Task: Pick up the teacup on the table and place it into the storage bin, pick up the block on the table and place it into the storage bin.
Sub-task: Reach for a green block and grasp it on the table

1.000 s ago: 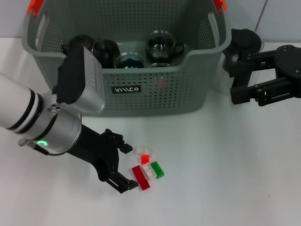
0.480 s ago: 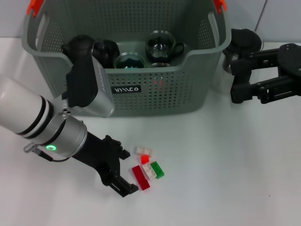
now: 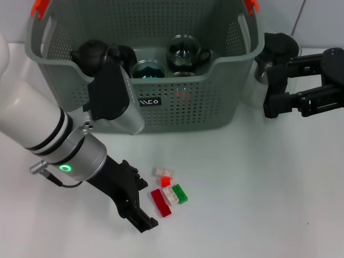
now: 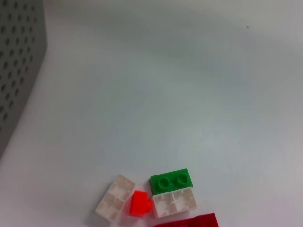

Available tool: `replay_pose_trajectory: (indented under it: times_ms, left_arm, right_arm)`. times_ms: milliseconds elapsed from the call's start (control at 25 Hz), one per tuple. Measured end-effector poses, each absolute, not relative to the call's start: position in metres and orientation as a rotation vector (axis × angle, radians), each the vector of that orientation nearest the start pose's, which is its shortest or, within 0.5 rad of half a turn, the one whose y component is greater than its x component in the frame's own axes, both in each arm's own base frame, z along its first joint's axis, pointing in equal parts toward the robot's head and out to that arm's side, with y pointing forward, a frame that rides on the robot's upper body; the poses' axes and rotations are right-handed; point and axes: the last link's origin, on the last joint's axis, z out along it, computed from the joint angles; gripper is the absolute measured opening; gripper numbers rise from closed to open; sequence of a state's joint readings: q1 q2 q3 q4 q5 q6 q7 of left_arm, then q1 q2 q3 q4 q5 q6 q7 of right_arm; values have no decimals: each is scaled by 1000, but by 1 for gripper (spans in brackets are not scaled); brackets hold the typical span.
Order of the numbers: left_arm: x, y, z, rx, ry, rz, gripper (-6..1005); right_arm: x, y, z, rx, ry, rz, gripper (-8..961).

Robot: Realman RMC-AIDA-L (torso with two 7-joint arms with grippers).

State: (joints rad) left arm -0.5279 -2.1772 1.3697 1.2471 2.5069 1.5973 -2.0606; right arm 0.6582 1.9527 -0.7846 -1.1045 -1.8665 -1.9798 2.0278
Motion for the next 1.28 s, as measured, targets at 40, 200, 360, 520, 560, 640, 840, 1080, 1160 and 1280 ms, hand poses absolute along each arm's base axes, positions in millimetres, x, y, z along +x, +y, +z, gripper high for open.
replay_pose_trajectory:
  times_ms: [40, 200, 360, 520, 560, 640, 840, 1080, 1160, 1280]
  left_arm:
    - [-193, 313, -50, -3012, -525, 466, 952]
    - [-193, 314, -56, -2997, -555, 465, 952]
    - [-192, 314, -60, -2997, -573, 455, 952]
    - [-193, 314, -66, -2991, -584, 463, 952]
    - [-193, 314, -67, -2990, -586, 465, 952]
    - [-193, 315, -69, -2981, -590, 463, 953]
    - [-194, 317, -75, -2968, -599, 468, 952]
    - [-195, 318, -79, -2954, -582, 489, 952]
    - [-195, 318, -80, -2951, -575, 492, 951]
    - [-194, 320, -81, -2944, -565, 490, 951]
  right_arm:
    - [156, 340, 102, -3048, 626, 673, 899]
    - [157, 340, 103, -3043, 624, 676, 899]
    - [158, 340, 104, -3039, 624, 675, 900]
    - [159, 340, 105, -3039, 629, 675, 900]
    - [160, 340, 105, -3038, 632, 675, 900]
    - [160, 340, 105, -3038, 630, 674, 900]
    - [162, 339, 105, -3036, 630, 675, 900]
    - [164, 339, 107, -3025, 636, 685, 899]
    - [164, 339, 107, -3024, 637, 686, 899]
    - [164, 339, 107, -3023, 637, 689, 899]
